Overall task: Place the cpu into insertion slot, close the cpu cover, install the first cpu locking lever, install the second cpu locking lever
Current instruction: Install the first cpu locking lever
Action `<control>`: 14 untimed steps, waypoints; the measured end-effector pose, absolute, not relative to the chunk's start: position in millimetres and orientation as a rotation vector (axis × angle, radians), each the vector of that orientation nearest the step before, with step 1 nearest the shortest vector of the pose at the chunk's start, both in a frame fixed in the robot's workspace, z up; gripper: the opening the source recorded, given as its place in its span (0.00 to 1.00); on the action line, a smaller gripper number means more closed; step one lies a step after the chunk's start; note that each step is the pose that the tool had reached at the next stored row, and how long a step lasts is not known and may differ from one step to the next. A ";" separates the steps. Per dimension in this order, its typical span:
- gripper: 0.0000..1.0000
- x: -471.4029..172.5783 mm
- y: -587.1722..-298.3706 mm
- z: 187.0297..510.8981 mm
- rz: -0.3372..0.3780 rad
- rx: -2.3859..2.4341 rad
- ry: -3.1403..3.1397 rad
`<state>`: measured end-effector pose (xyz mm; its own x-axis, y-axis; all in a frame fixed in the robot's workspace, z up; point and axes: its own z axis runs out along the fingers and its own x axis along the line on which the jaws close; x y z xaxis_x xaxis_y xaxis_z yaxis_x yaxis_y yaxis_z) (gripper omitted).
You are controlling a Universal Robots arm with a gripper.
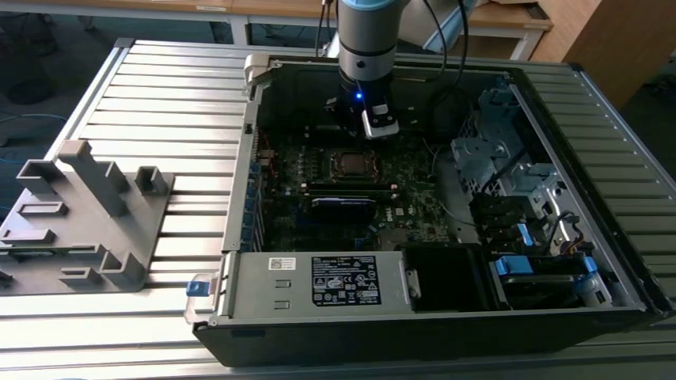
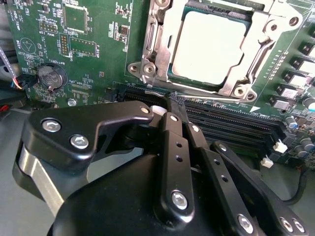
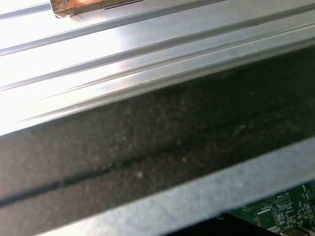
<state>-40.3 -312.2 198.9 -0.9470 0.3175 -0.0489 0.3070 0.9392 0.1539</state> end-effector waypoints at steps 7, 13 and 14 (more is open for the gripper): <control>0.10 -40.3 -312.8 197.9 0.219 0.487 3.021; 0.10 -40.3 -313.1 196.9 0.216 0.487 3.021; 0.10 -40.3 -313.0 196.9 0.216 0.487 3.021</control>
